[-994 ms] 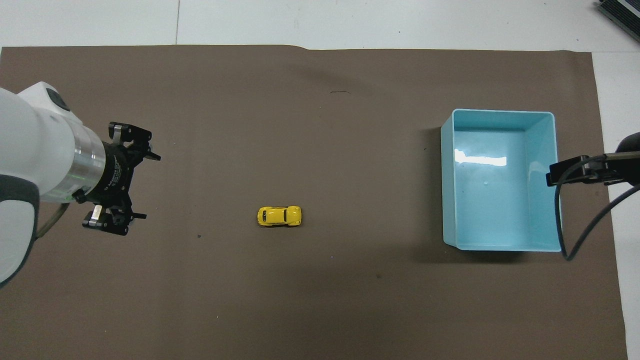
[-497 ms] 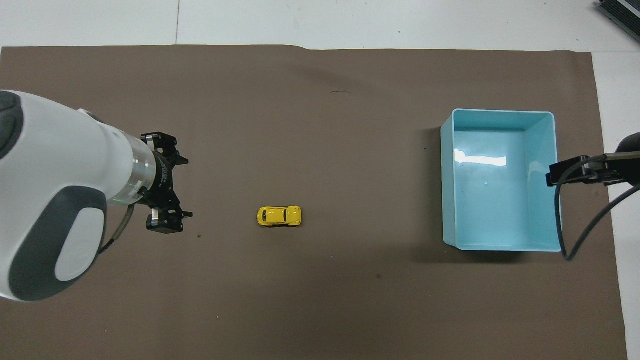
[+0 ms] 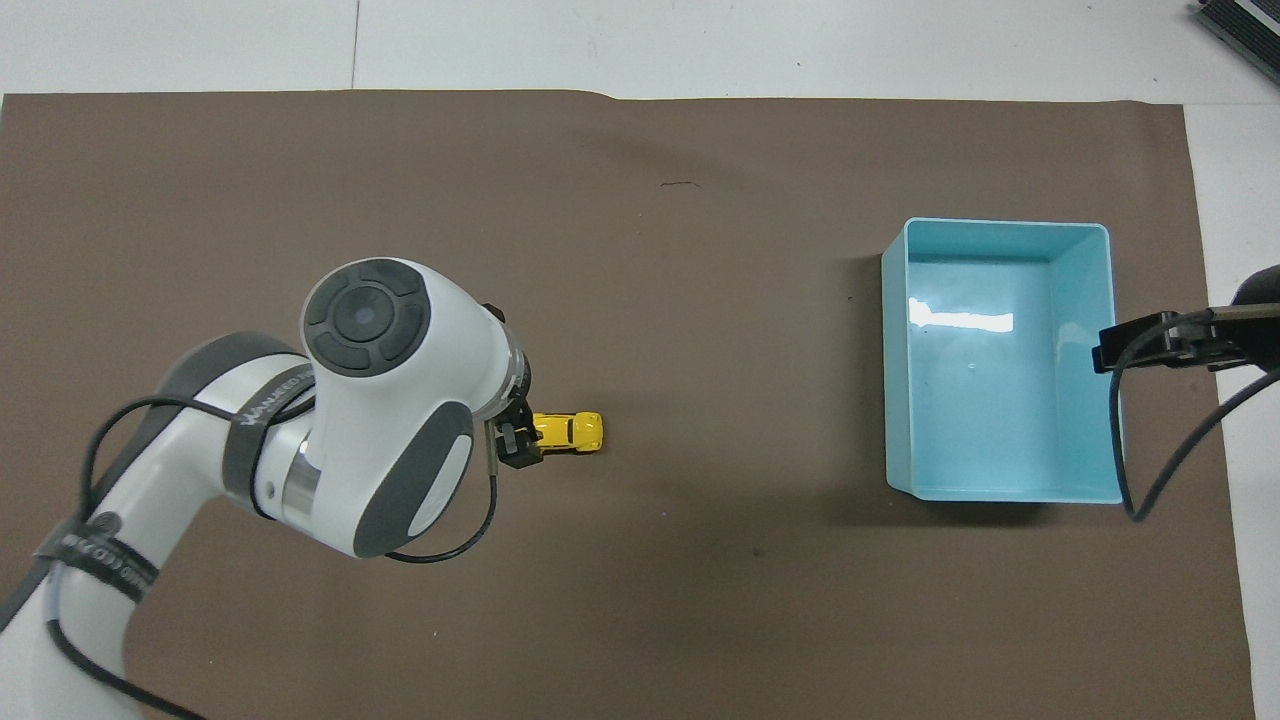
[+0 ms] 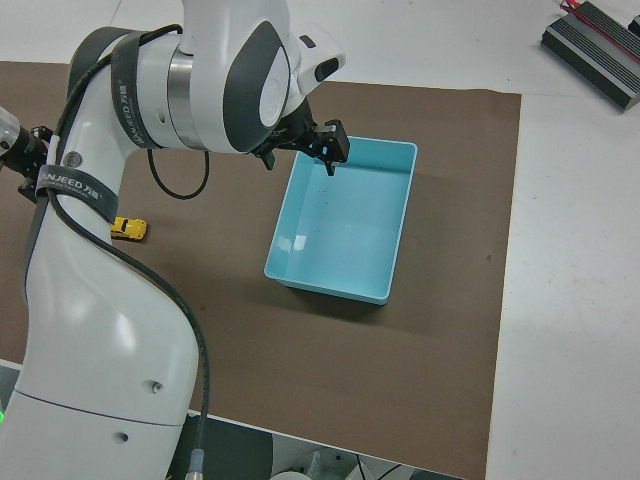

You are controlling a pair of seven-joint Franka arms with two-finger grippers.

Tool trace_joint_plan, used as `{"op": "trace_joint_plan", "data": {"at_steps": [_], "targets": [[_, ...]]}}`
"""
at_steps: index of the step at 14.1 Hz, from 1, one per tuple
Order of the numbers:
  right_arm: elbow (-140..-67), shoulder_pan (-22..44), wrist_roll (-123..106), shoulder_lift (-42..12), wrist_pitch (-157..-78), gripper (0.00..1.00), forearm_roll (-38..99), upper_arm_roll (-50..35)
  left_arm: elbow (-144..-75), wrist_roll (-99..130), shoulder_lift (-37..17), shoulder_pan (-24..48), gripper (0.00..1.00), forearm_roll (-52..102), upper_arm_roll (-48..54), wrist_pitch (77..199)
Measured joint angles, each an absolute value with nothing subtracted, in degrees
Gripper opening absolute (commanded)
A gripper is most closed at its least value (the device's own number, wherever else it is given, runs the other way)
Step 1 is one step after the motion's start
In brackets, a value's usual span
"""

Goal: Wind up and store yellow beetle car
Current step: 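Lower the left gripper onto the yellow car and press it down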

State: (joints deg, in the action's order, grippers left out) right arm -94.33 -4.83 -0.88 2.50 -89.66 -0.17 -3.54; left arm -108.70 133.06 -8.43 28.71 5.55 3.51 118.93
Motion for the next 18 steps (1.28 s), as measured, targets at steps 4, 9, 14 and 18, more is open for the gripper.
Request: {"op": "trace_joint_plan", "data": {"at_steps": [4,9,14,18], "targets": [[-94.33,-4.83,-0.88,2.50,-89.66,1.00,-0.17,-3.53,-112.38,135.98,-11.10,31.42,1.00,5.55,3.50,124.97],[-94.34,-4.83,-0.88,2.50,-89.66,1.00,-0.17,-3.53,-118.74,138.12,-11.20,31.60,1.00,5.55,3.25,133.28],[-94.35,-4.83,-0.88,2.50,-89.66,1.00,-0.17,-3.53,-119.99,138.37,-11.27,31.67,1.00,5.54,2.85,136.24],[-94.36,-4.83,-0.88,2.50,-89.65,1.00,-0.17,-3.53,-120.63,138.40,-12.97,31.82,0.85,5.54,2.86,138.23]]}}
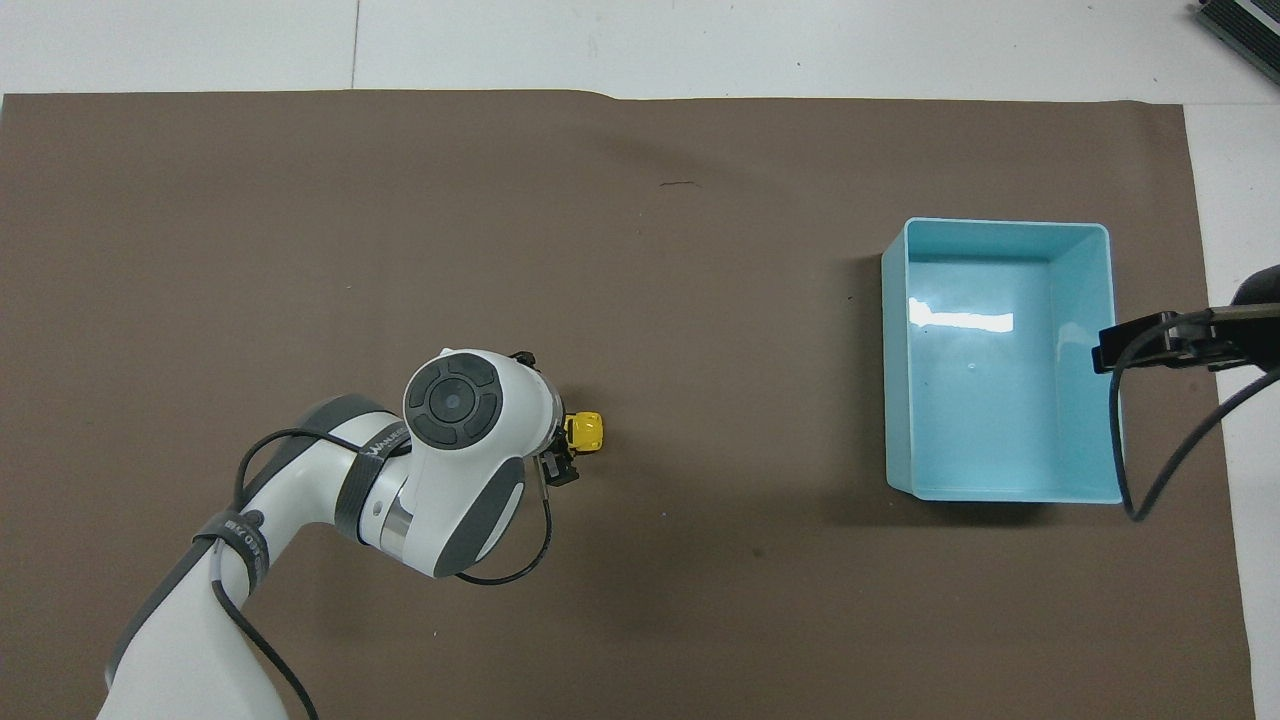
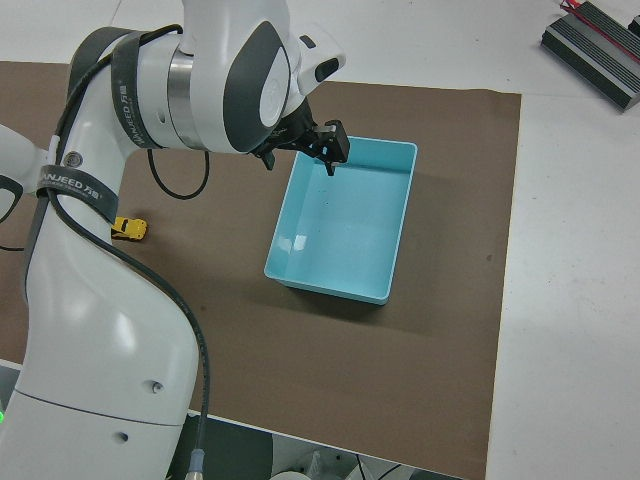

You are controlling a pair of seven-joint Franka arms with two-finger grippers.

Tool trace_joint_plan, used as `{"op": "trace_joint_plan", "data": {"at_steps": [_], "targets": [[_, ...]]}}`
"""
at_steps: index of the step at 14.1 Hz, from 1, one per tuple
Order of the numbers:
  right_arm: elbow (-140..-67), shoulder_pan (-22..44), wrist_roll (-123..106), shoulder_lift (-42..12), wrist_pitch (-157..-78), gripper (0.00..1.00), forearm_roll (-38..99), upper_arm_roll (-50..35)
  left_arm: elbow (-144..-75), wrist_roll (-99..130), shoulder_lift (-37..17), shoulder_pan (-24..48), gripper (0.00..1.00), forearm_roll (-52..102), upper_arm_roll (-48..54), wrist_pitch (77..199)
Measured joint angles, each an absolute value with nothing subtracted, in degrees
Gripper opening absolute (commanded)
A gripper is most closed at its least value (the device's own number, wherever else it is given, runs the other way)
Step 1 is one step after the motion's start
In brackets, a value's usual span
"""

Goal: Wind up and store yellow beetle car
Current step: 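Lower the left gripper onto the yellow car and press it down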

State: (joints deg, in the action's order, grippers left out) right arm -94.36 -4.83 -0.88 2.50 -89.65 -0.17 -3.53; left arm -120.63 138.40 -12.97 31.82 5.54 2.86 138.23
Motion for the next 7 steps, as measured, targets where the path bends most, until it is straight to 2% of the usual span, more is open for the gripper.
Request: {"op": "trace_joint_plan", "data": {"at_steps": [1,4,7], "targets": [[-94.36,-4.83,-0.88,2.50,-89.65,1.00,-0.17,-3.53,-120.66,138.40,-13.32,31.82,0.56,5.54,2.86,138.53],[-94.37,-4.83,-0.88,2.50,-89.65,1.00,-0.17,-3.53,-120.65,138.39,-13.55,31.91,0.01,5.53,3.00,138.80],[-94.41,-4.85,-0.88,2.51,-89.60,1.00,-0.17,-3.52,-120.63,136.04,-13.43,32.03,0.00,5.42,3.24,138.91]]}}
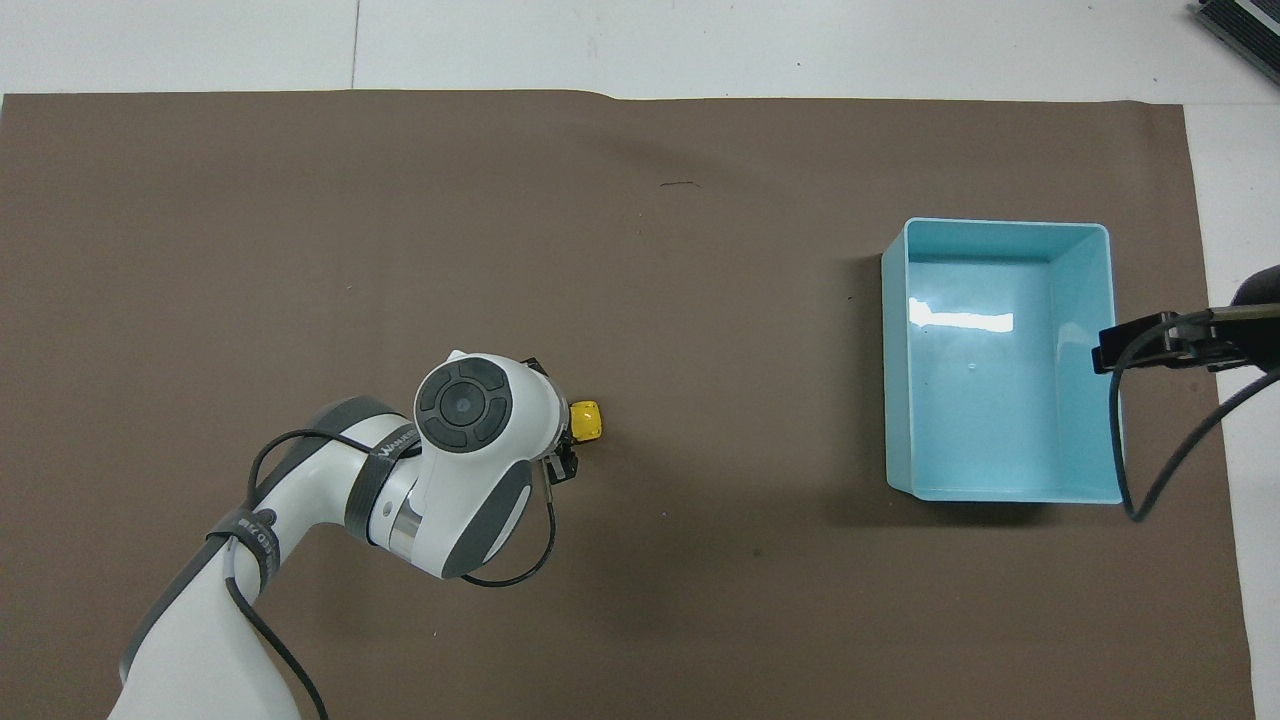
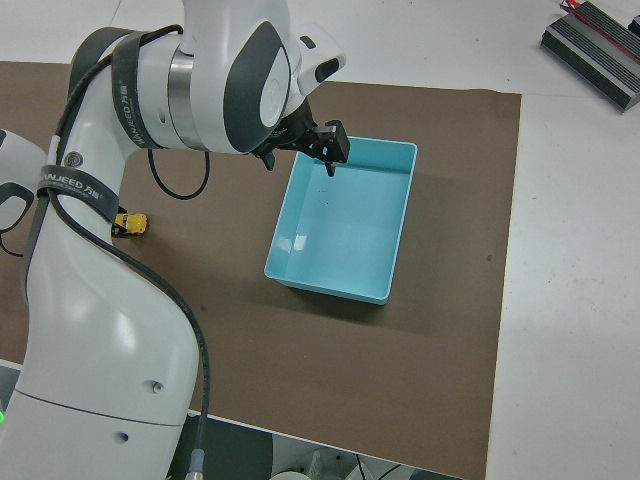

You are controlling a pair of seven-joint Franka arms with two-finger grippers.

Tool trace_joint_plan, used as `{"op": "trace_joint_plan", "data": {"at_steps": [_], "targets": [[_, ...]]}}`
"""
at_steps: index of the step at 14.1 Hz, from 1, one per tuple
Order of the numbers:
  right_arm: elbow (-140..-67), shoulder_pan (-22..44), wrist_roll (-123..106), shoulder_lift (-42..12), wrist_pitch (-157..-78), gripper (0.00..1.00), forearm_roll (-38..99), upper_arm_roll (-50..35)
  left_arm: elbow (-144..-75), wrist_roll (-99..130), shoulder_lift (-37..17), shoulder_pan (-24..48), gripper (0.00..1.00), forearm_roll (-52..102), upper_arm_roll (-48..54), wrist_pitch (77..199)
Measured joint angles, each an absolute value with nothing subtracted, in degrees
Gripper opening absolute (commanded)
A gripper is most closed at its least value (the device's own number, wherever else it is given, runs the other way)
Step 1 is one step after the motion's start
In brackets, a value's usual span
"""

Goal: Wind up and store yellow beetle car
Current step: 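Lower the left gripper onto the yellow car and press it down, then drag the pressed car back toward the left arm to wind it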

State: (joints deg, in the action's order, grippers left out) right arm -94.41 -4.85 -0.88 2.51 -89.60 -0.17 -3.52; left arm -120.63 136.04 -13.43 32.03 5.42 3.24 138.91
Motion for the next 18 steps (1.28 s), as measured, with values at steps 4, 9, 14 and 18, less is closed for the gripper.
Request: {"op": "trace_joint_plan", "data": {"at_steps": [4,9,14,18], "targets": [[-94.44,-4.86,-0.88,2.51,-89.39,1.00,-0.17,-3.50,-120.64,132.57,-13.43,32.03,0.00,5.42,3.07,138.99],[-94.48,-4.86,-0.88,2.51,-89.35,1.00,-0.17,-3.48,-121.44,132.08,-12.84,29.83,0.00,5.48,2.70,138.81],[-94.49,-4.86,-0.88,2.52,-89.34,1.00,-0.17,-3.48,-122.18,123.73,-12.08,21.37,0.00,5.63,2.65,137.78],[-94.50,-4.86,-0.88,2.52,-89.34,1.00,-0.17,-3.48,-123.30,115.70,-11.16,16.06,0.00,5.67,2.58,137.33]]}}
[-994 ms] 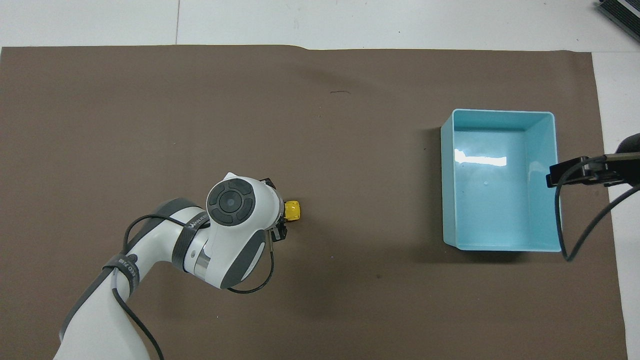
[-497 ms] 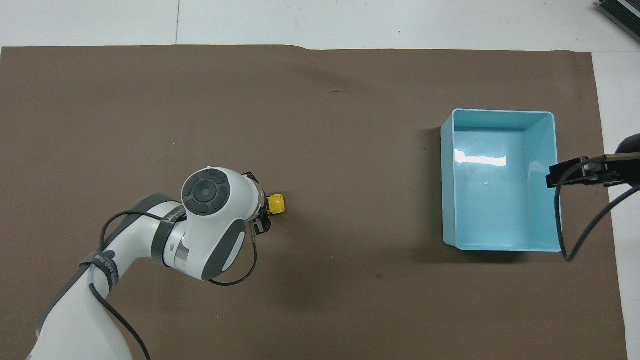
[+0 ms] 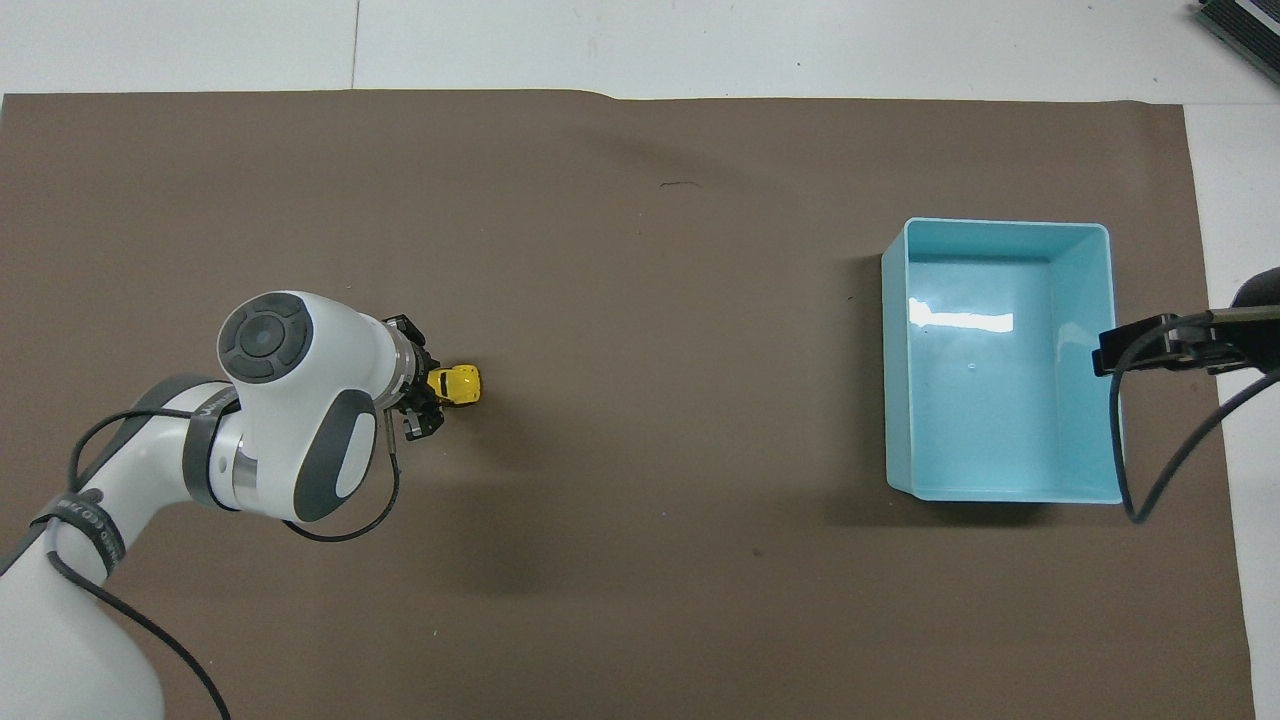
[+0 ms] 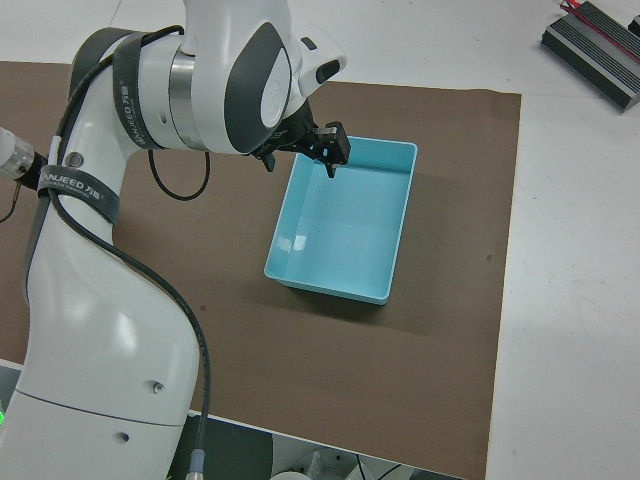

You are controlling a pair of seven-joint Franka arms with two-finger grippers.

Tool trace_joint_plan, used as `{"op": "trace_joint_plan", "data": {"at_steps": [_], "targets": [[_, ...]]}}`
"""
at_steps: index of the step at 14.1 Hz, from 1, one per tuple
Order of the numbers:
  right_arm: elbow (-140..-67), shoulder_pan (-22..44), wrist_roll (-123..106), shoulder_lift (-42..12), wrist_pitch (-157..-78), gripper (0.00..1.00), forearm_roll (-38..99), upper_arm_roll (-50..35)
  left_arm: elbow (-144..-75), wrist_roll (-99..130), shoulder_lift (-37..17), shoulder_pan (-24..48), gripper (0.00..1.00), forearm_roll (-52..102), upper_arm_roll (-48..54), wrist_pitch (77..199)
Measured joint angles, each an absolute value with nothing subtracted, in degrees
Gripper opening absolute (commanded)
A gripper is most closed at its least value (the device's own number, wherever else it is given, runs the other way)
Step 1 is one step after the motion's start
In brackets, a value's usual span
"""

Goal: Wind up and store yellow beetle car
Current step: 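Drag the pressed car back toward the left arm to wind it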

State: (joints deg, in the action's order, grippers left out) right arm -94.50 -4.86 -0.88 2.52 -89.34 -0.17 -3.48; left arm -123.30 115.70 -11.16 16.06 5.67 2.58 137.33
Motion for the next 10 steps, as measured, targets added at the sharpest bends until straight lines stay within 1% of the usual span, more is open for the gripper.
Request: {"op": "trace_joint_plan", "data": {"at_steps": [2,3,4,5,7,8,10], "targets": [[-94.51,-4.86,-0.88,2.52,-89.34,1.00,-0.17,-3.48,-123.43,114.29,-11.04,15.23,0.00,5.68,2.58,137.26],[-94.51,-4.86,-0.88,2.52,-89.34,1.00,-0.17,-3.48,-123.44,114.22,-11.03,15.21,0.15,5.68,2.58,137.26],[-94.51,-4.86,-0.88,2.52,-89.34,1.00,-0.17,-3.48,-123.44,114.18,-11.03,15.21,0.87,5.68,2.58,137.26],[-94.51,-4.86,-0.88,2.52,-89.34,1.00,-0.17,-3.48,-123.43,114.17,-11.03,15.21,1.00,5.68,2.58,137.26],[-94.51,-4.86,-0.88,2.52,-89.34,1.00,-0.17,-3.48,-122.54,114.11,-11.18,15.11,1.00,5.58,2.16,137.42],[-94.51,-4.86,-0.88,2.52,-89.33,1.00,-0.17,-3.48,-120.55,113.83,-11.09,14.67,1.00,5.58,1.79,135.43],[-94.52,-4.86,-0.88,2.52,-89.33,1.00,-0.17,-3.48,-114.65,113.65,-10.63,13.72,1.00,5.57,1.40,127.62]]}}
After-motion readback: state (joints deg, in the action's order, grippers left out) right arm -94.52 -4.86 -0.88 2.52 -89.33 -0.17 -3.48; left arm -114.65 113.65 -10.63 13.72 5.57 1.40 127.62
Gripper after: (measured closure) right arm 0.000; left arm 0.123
